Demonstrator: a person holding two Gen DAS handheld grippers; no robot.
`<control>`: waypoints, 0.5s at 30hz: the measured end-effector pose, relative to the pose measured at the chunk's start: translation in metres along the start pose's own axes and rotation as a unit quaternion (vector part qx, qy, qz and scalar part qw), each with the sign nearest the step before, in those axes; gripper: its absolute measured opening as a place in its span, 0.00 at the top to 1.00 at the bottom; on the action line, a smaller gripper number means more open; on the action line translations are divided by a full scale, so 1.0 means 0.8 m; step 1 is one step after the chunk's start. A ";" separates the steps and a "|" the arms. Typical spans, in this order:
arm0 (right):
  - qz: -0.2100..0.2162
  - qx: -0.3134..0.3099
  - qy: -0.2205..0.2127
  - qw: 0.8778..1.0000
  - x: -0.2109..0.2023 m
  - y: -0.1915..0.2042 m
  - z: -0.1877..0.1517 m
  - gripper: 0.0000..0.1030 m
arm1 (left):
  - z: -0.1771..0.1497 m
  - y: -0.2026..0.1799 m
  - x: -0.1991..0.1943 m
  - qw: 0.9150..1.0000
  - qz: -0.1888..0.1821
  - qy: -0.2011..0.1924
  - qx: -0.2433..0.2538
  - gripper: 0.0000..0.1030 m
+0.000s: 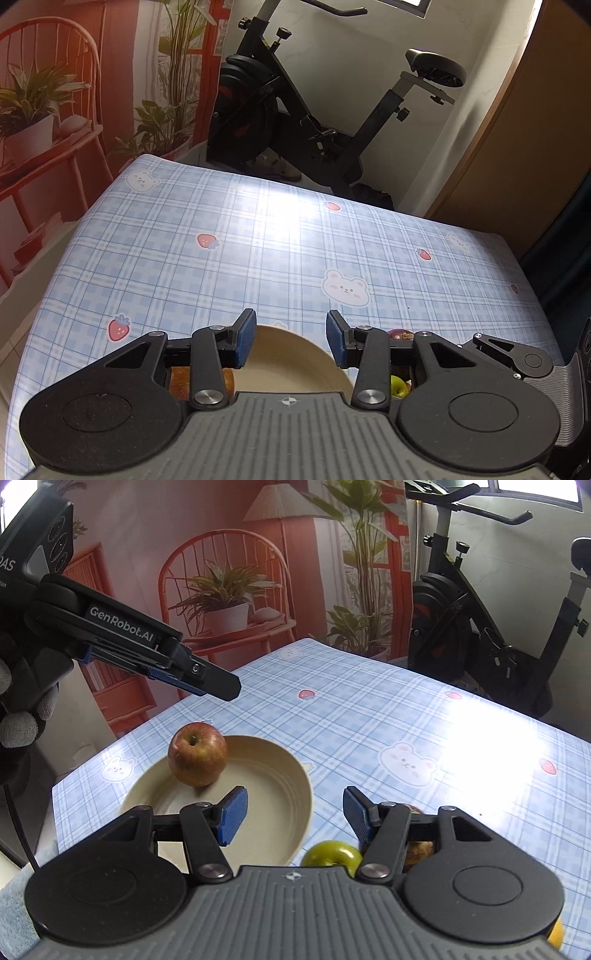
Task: Organize fruits
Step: 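Move the left tool back to the dark mangosteen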
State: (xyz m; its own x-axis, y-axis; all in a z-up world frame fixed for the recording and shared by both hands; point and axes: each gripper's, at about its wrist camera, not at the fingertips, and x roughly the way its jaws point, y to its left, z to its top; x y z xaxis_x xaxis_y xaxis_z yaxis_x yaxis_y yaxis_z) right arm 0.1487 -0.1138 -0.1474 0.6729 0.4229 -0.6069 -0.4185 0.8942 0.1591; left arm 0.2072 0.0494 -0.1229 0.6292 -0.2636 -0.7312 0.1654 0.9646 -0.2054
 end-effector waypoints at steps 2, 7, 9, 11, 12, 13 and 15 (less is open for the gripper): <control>-0.011 -0.002 -0.003 1.000 -0.011 -0.013 -0.003 0.41 | 0.002 -0.014 0.004 1.000 0.000 0.000 0.009 0.57; -0.023 0.007 -0.009 1.000 -0.028 -0.041 -0.014 0.41 | 0.008 -0.047 0.027 1.000 -0.005 0.014 0.019 0.57; -0.025 0.014 -0.006 1.000 -0.032 -0.053 -0.020 0.41 | 0.009 -0.060 0.039 0.999 -0.007 0.023 0.025 0.57; -0.023 0.023 -0.003 0.999 -0.033 -0.062 -0.025 0.41 | 0.010 -0.072 0.052 0.999 -0.009 0.036 0.034 0.57; -0.023 0.027 -0.003 0.999 -0.033 -0.065 -0.027 0.41 | 0.011 -0.077 0.059 0.998 -0.010 0.046 0.038 0.57; -0.021 0.033 -0.002 0.999 -0.032 -0.069 -0.028 0.41 | 0.010 -0.080 0.066 0.998 -0.010 0.055 0.039 0.58; -0.015 0.044 0.001 0.999 -0.030 -0.075 -0.031 0.41 | 0.010 -0.085 0.076 0.997 -0.010 0.063 0.035 0.58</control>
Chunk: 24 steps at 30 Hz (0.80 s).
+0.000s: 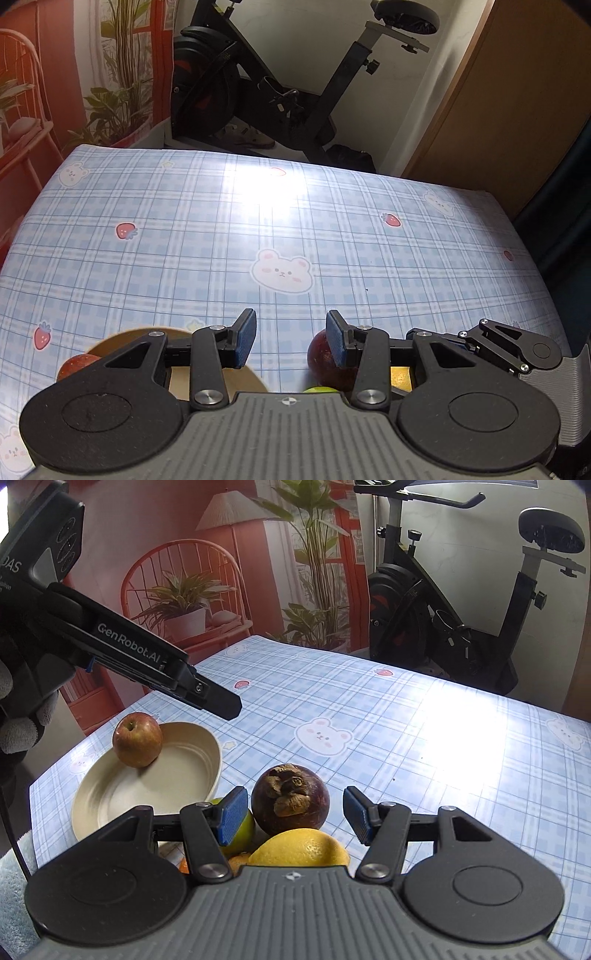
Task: Organize fruits
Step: 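Move the left tool back to the dark mangosteen, then close the left gripper on the mangosteen and lift it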
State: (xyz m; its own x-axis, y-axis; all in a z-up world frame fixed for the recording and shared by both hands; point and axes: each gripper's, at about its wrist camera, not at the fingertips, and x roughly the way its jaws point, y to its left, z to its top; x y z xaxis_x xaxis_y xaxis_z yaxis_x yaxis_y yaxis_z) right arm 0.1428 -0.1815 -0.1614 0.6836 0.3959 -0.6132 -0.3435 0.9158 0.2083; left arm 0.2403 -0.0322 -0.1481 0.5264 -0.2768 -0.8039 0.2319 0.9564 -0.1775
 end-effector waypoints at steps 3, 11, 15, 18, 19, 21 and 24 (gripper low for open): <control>0.004 0.003 0.005 1.000 0.006 -0.005 0.000 0.42 | 0.003 -0.006 0.013 1.000 -0.007 0.013 -0.005 0.58; 0.017 0.011 0.034 0.999 0.027 -0.012 0.005 0.43 | 0.007 -0.028 0.040 0.999 -0.034 0.041 -0.007 0.58; 0.022 0.022 0.045 0.999 0.036 -0.014 0.008 0.43 | 0.007 -0.030 0.050 0.997 -0.048 0.051 -0.014 0.58; 0.030 0.034 0.049 0.998 0.040 -0.018 0.009 0.43 | 0.005 -0.031 0.055 0.996 -0.060 0.056 -0.017 0.58; 0.032 0.039 0.051 0.997 0.041 -0.019 0.009 0.43 | 0.005 -0.031 0.057 0.996 -0.065 0.057 -0.018 0.58; 0.036 0.048 0.053 0.997 0.042 -0.023 0.010 0.43 | 0.004 -0.032 0.059 0.995 -0.074 0.059 -0.018 0.58; 0.043 0.056 0.056 0.996 0.043 -0.027 0.012 0.44 | 0.002 -0.032 0.059 0.995 -0.084 0.059 -0.013 0.58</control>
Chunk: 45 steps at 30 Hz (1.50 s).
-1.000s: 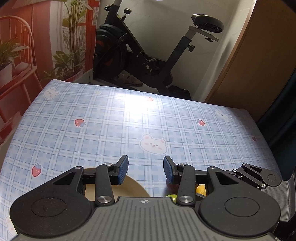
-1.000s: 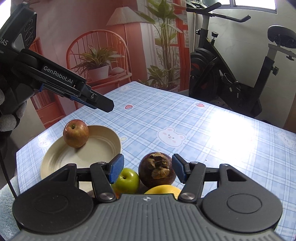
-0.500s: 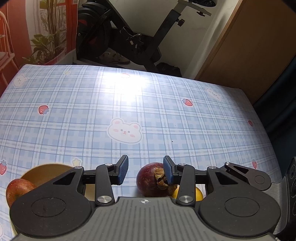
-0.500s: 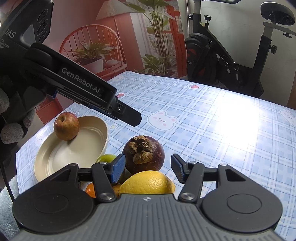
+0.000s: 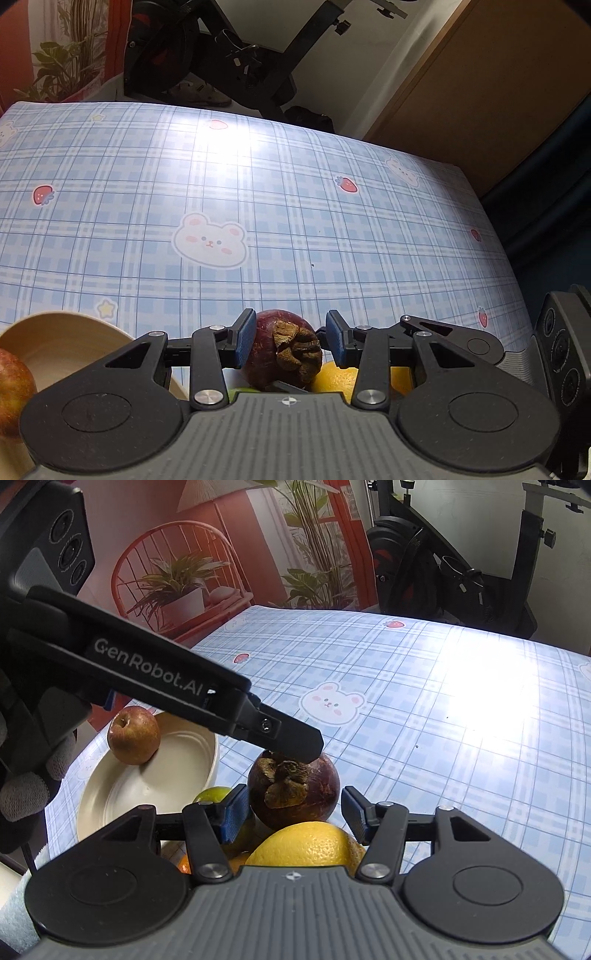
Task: Organize fruits
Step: 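Close the left gripper on the mangosteen and lift it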
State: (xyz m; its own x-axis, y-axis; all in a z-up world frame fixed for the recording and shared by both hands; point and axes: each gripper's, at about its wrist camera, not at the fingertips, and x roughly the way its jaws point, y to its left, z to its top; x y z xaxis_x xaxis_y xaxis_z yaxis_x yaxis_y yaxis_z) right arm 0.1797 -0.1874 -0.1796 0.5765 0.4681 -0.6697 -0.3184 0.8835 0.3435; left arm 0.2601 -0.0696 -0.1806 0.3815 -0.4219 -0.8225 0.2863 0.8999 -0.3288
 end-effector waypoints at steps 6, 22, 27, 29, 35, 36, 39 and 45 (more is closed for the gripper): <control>-0.004 -0.004 -0.006 1.000 0.002 0.003 0.003 0.45 | 0.001 0.006 -0.001 1.000 0.004 0.004 -0.005 0.59; -0.011 0.010 -0.003 1.000 0.007 0.001 0.009 0.43 | 0.005 0.021 0.010 1.000 -0.005 -0.009 -0.023 0.58; -0.021 0.004 0.002 1.000 0.010 0.006 0.013 0.42 | 0.007 0.024 0.014 0.999 -0.010 -0.013 -0.031 0.58; -0.028 0.004 0.004 1.000 0.012 0.007 0.013 0.38 | 0.007 0.025 0.014 0.999 -0.011 -0.013 -0.033 0.58; -0.029 0.020 0.012 0.999 0.014 0.004 0.016 0.37 | 0.009 0.025 0.019 0.999 -0.011 -0.015 -0.039 0.58; -0.029 0.021 0.013 0.999 0.014 0.004 0.016 0.37 | 0.010 0.024 0.020 0.999 -0.011 -0.016 -0.040 0.58; -0.025 0.020 0.015 0.999 0.013 0.008 0.016 0.37 | 0.010 0.024 0.022 0.999 -0.011 -0.016 -0.037 0.58; -0.025 0.051 0.024 0.998 0.019 -0.001 0.019 0.37 | 0.011 0.026 0.023 0.999 -0.013 -0.015 -0.041 0.58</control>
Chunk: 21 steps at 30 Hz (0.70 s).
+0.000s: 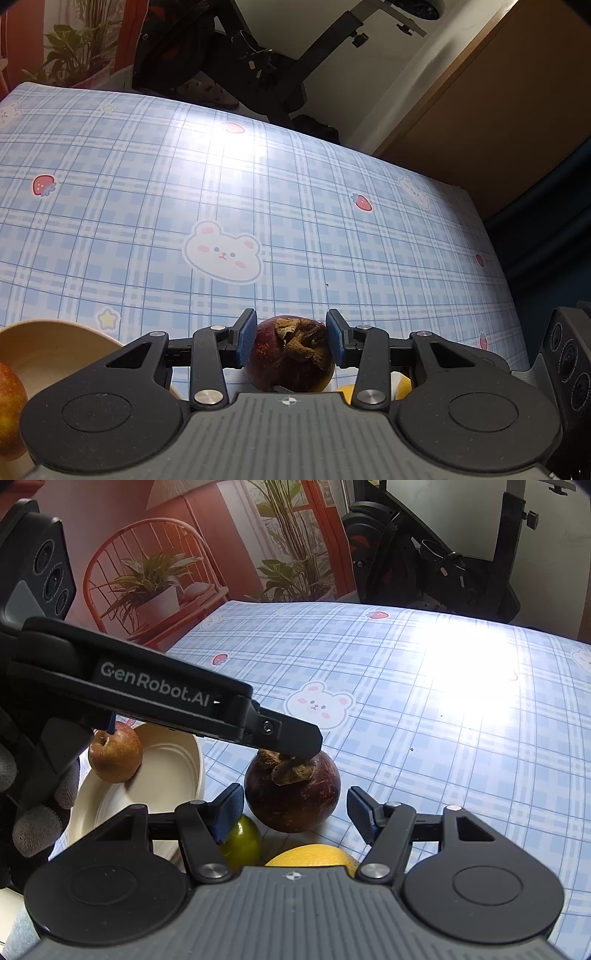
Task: Organize fruits
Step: 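Close the left gripper on the mangosteen and lift it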
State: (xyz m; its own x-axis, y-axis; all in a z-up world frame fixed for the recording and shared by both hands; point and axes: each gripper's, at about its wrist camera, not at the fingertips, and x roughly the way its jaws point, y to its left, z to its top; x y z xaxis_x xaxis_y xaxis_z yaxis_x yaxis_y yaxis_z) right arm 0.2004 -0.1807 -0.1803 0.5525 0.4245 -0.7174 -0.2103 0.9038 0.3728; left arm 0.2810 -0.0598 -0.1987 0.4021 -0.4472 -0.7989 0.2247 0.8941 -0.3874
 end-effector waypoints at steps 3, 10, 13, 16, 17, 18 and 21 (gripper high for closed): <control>0.018 0.029 0.007 0.999 0.004 -0.009 0.003 0.40 | 0.002 0.004 0.000 1.000 -0.003 0.004 -0.005 0.58; 0.025 0.030 0.000 0.999 0.002 -0.011 0.000 0.41 | 0.002 0.016 -0.007 0.999 -0.022 0.014 -0.023 0.56; 0.025 0.030 0.000 0.999 0.002 -0.010 0.000 0.41 | 0.002 0.020 -0.008 0.999 -0.031 0.018 -0.029 0.55; 0.027 0.034 0.001 0.999 0.001 -0.010 -0.001 0.41 | 0.000 0.025 -0.007 0.998 -0.037 0.018 -0.041 0.51; 0.027 0.036 0.001 0.999 0.002 -0.010 -0.001 0.41 | -0.001 0.025 -0.007 0.998 -0.038 0.016 -0.041 0.51; 0.028 0.037 0.001 0.999 0.001 -0.011 -0.001 0.40 | -0.002 0.024 -0.007 0.998 -0.038 0.015 -0.038 0.51; 0.030 0.039 0.002 0.999 0.001 -0.012 -0.001 0.40 | -0.003 0.018 -0.005 0.999 -0.034 0.014 -0.029 0.51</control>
State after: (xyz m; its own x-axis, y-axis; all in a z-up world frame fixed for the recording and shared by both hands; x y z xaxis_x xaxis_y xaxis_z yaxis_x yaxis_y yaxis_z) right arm 0.2024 -0.1890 -0.1849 0.5378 0.4783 -0.6942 -0.1796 0.8696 0.4600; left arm 0.2806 -0.0447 -0.2020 0.3618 -0.5070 -0.7823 0.1979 0.8618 -0.4670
